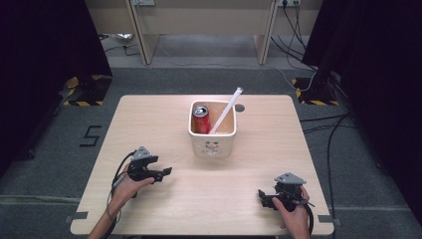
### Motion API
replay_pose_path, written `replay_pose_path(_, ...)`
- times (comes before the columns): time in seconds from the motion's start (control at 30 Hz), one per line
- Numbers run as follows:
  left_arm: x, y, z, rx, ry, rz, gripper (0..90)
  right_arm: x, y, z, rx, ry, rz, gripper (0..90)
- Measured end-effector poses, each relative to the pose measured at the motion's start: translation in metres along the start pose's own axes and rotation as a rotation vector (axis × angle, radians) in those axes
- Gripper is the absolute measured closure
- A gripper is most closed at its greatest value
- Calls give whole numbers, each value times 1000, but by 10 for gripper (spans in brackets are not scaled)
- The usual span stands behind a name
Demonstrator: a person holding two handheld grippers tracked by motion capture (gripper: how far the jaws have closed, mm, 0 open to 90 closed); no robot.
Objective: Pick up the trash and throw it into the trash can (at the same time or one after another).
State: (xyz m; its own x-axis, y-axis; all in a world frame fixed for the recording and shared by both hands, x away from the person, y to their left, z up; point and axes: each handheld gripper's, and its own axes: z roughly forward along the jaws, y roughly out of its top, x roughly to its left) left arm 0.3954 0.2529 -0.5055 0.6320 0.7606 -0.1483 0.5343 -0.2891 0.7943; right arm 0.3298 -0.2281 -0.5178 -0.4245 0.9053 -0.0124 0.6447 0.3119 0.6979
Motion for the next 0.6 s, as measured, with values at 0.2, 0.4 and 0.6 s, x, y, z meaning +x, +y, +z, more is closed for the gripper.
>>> replay_pose_path(0.2,-4,-9,1,29,10,21,185,0,0,0,-1,-1,0,2)
replay_pose_path(0.4,-6,-15,1,38,11,21,186,0,0,0,-1,-1,0,2)
replay_pose_path(0.6,-10,-20,-2,52,18,40,185,0,0,0,-3,0,0,2)
